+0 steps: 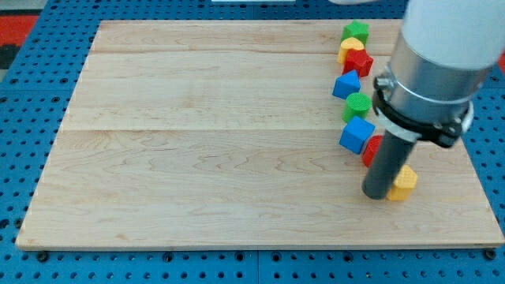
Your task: Arrange the red circle and yellow hexagon below the blue cube
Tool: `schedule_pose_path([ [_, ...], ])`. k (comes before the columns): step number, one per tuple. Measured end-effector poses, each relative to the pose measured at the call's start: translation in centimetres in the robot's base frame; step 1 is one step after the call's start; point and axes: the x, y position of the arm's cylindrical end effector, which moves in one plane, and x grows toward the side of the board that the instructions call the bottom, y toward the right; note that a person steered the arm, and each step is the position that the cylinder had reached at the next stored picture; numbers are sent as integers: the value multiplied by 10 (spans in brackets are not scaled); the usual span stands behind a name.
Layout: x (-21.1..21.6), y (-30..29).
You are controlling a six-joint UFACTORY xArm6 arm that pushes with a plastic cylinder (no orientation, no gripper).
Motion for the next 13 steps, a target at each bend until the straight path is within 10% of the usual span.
schedule_pose_path([
  [2, 44, 48],
  [4, -82, 82],
  [8, -43, 16],
  [10, -27, 100],
  [13, 7, -11],
])
